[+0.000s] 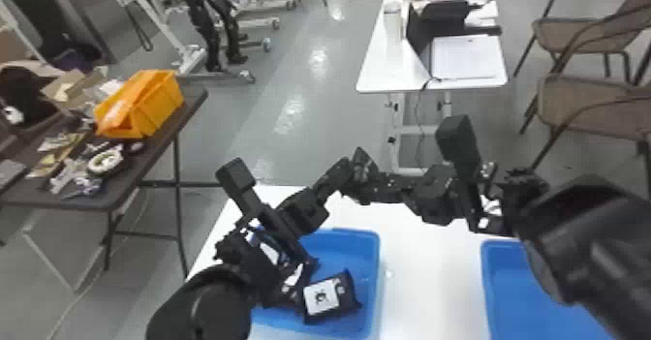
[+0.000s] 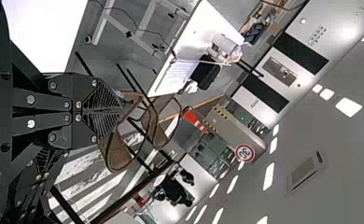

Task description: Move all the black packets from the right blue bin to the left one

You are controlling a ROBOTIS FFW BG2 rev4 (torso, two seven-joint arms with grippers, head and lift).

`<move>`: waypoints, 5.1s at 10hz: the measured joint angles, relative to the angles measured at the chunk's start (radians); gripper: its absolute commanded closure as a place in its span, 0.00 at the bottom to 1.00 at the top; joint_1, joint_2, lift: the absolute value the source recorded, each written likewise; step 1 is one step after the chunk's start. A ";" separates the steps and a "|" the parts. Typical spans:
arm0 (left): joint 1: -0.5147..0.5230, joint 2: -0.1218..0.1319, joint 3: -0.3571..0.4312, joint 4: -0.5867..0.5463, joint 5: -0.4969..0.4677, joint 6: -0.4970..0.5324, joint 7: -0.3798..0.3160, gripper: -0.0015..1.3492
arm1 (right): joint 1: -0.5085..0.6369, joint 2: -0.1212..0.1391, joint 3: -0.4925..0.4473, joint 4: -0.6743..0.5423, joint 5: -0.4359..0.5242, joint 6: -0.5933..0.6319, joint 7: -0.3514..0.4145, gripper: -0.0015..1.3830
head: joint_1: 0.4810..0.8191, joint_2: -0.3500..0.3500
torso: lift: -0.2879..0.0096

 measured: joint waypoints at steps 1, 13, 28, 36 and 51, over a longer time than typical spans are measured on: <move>0.009 -0.007 0.007 -0.003 0.009 -0.014 0.005 0.90 | -0.001 0.001 -0.002 0.010 0.001 -0.010 -0.005 0.74 | 0.63 0.93 | 0.97; 0.009 0.015 0.018 0.033 0.169 -0.019 -0.023 0.09 | -0.010 0.002 0.028 0.021 -0.016 -0.041 -0.030 0.78 | 0.63 0.94 | 0.97; 0.033 -0.005 0.017 0.018 0.076 -0.111 0.008 0.90 | 0.016 -0.001 -0.003 0.001 -0.013 -0.018 -0.033 0.05 | 0.63 0.95 | 0.97; 0.270 -0.010 0.086 0.016 -0.603 -0.253 0.188 0.21 | 0.479 0.043 -0.512 -0.446 0.090 0.080 -0.204 0.12 | 0.63 0.93 | 0.97; 0.562 0.045 -0.160 -0.107 -0.622 -0.803 0.342 0.07 | 1.049 0.097 -0.619 -0.698 0.115 -0.273 -0.458 0.12 | 0.63 0.65 | 0.97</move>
